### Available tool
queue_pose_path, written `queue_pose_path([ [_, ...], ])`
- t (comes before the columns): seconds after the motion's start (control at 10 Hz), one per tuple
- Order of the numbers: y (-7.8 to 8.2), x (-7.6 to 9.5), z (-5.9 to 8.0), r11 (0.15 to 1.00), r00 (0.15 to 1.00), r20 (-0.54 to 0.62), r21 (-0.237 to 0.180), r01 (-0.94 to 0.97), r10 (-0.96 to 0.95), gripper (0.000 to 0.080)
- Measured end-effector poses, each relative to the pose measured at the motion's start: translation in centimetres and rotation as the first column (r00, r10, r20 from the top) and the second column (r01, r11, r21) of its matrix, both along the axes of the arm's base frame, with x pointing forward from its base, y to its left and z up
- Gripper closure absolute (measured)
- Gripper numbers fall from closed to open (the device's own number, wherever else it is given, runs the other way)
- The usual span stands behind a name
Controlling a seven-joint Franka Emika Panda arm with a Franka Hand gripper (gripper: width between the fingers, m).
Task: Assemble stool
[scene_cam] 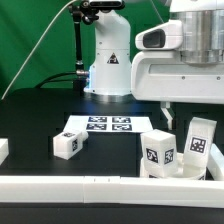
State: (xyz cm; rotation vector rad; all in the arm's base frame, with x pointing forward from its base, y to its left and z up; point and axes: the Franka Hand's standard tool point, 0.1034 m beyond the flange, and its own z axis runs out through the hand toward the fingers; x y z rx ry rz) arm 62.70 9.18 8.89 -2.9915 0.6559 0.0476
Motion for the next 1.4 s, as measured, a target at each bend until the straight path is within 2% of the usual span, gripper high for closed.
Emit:
queue_pose_path([
  [0.1, -0.01, 0.0, -0.01, 1.0, 1.0, 0.0, 0.0, 0.0, 0.0, 0.033],
  [0.2, -0.02, 0.02, 0.01, 1.0, 1.0, 0.0, 0.0, 0.0, 0.0, 0.033],
  [0.3, -0.02, 0.04, 0.02, 1.0, 1.0, 0.001, 0.0, 0.0, 0.0, 0.0468],
  [0.7, -0.02, 0.04, 0.03, 0.999, 0.999, -0.003, 0.001, 0.041, -0.041, 0.0468],
  [0.9, -0.17, 0.06, 0.0, 0.978, 0.978, -0.018, 0.013, 0.207, -0.207, 0.0468],
  [1.2, -0.32, 0.04, -0.09, 0.835, 0.838, -0.036, 0.069, 0.546, -0.544, 0.0466],
  [1.4, 0.15, -0.03, -0.12, 0.684, 0.688, -0.036, 0.083, 0.725, -0.725, 0.0466],
])
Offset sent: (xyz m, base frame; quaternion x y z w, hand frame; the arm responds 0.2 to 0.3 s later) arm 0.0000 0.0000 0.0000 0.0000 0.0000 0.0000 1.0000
